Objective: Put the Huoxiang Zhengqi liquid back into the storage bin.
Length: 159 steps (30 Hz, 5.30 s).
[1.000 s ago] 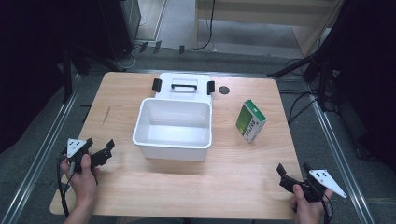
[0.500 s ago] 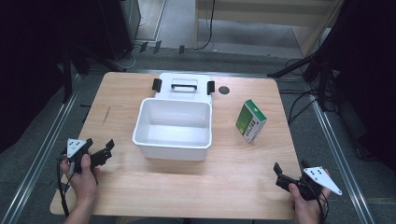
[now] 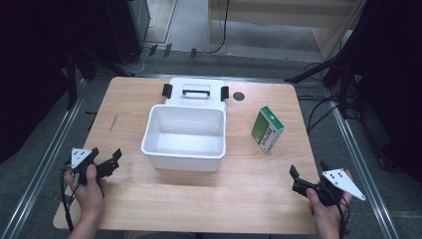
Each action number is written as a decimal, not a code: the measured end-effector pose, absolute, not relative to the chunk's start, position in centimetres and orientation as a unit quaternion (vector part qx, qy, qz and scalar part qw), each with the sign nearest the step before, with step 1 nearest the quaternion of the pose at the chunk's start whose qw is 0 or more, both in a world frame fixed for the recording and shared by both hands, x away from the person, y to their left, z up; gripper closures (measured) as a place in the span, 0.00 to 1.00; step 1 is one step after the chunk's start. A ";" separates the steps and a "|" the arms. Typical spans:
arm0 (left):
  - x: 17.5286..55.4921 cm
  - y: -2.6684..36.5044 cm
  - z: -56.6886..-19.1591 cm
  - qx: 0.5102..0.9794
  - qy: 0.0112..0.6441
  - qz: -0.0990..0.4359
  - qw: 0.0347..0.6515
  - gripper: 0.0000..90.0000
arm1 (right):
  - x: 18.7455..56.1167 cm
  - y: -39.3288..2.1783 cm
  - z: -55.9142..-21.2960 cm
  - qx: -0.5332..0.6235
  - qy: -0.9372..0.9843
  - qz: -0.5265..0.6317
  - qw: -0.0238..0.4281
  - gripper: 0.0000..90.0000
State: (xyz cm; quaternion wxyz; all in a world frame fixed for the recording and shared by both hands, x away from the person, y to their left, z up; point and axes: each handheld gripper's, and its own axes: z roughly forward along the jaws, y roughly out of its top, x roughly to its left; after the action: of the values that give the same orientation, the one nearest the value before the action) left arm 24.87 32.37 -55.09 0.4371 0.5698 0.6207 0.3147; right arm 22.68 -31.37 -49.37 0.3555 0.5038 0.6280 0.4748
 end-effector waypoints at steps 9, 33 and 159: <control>24.9 32.3 -55.1 0.573 0.619 0.315 0.435 0.16 | 24.6 -30.5 -45.3 0.478 0.668 0.451 0.349 0.00; 24.9 32.2 -55.1 0.577 0.618 0.315 0.431 0.16 | 30.4 -27.9 -40.1 0.481 0.798 0.274 0.238 0.00; 25.1 32.1 -55.0 0.582 0.618 0.312 0.427 0.16 | 41.1 -18.2 -34.5 0.351 0.931 0.048 0.088 0.72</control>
State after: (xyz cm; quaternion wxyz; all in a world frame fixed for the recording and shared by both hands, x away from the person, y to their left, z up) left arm 25.08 32.12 -55.05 0.4268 0.5818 0.6181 0.3119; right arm 41.07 -18.16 -34.54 0.0876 0.3513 0.9310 0.0476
